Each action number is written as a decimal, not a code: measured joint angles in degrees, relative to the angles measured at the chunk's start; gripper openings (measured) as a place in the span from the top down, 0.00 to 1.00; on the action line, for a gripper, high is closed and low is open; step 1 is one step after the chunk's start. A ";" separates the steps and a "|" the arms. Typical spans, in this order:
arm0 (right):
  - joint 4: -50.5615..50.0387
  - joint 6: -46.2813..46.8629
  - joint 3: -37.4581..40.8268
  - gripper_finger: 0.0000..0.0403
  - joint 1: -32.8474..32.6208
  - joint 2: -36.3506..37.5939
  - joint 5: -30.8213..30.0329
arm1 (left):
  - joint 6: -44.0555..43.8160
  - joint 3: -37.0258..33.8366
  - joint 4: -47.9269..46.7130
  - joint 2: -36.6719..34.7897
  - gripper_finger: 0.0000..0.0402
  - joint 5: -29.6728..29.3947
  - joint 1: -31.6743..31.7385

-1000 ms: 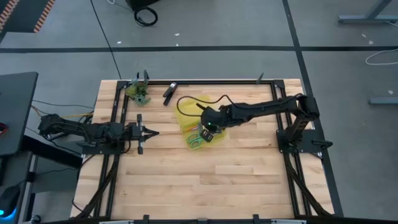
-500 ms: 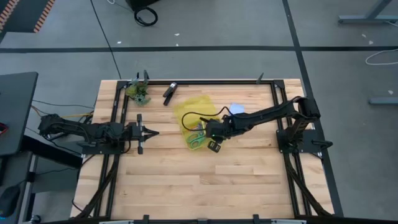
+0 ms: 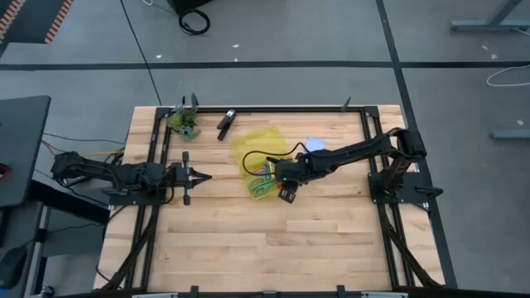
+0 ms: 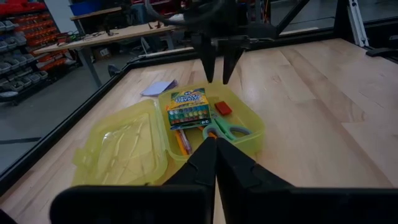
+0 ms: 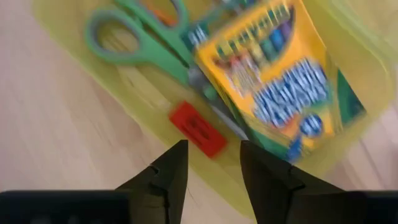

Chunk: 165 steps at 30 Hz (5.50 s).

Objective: Pack school essentials
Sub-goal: Put the purple sticky notes into the yellow supply box

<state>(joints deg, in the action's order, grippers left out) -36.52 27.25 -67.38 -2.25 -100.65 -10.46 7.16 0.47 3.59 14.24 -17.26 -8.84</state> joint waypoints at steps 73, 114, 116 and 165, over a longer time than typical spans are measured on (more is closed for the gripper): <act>2.63 -32.50 17.73 0.60 17.89 2.67 -19.11 | 0.55 0.00 -0.05 0.00 0.97 -0.04 0.00; -7.73 -18.28 5.41 1.00 4.40 2.63 -24.84 | -0.16 0.00 -0.06 0.00 0.95 -0.04 0.00; -7.88 -17.75 4.12 1.00 2.97 2.63 -25.96 | -0.26 0.00 -0.07 0.00 0.94 -0.04 -0.01; 18.56 -21.05 0.75 0.99 -7.33 -0.32 -30.36 | 0.00 -0.02 0.00 0.00 0.95 -0.06 -0.01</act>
<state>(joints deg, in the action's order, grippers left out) -17.96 6.20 -66.63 -9.59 -100.96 -40.82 7.15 0.45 3.60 14.24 -17.32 -8.85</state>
